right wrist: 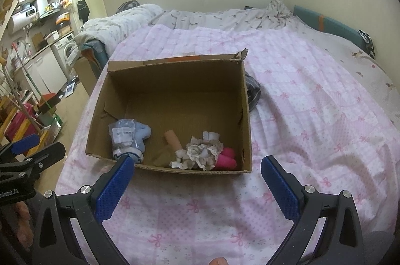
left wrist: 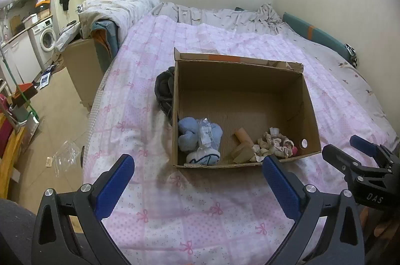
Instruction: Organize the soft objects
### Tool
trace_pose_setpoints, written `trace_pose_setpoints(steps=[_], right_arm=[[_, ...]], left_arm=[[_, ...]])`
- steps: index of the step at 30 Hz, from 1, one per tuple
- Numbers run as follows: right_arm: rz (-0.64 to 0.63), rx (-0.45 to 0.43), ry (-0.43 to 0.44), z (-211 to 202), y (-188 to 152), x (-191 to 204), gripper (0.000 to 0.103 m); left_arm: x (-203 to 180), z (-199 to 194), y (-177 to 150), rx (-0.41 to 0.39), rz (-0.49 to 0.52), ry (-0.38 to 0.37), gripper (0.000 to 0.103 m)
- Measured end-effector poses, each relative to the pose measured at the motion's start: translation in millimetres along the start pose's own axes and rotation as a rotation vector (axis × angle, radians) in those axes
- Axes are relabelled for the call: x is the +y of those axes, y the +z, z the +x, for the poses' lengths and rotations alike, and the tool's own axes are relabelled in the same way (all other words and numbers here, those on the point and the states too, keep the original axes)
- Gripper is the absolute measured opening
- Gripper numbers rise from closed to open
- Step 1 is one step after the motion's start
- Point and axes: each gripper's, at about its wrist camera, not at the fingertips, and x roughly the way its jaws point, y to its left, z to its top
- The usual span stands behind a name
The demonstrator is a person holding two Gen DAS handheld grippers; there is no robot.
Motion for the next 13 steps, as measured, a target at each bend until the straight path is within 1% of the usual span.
trace_pose_setpoints(steps=[7,11,13], right_arm=[[0.000,0.000,0.001,0.2,-0.1,-0.1,0.103],[0.006,0.002,0.010,-0.1,-0.5,0.5,0.103],[0.007,0.001,0.011,-0.5,-0.6,0.5,0.103]], left_arm=[[0.9,2.6,-0.9,0.007,-0.003,0.007,0.102],[2.0,4.2,-1.4,0.012,-0.014,-0.015,0.102],[1.5,5.2,-1.4,0.014,-0.016,-0.014,0.102]])
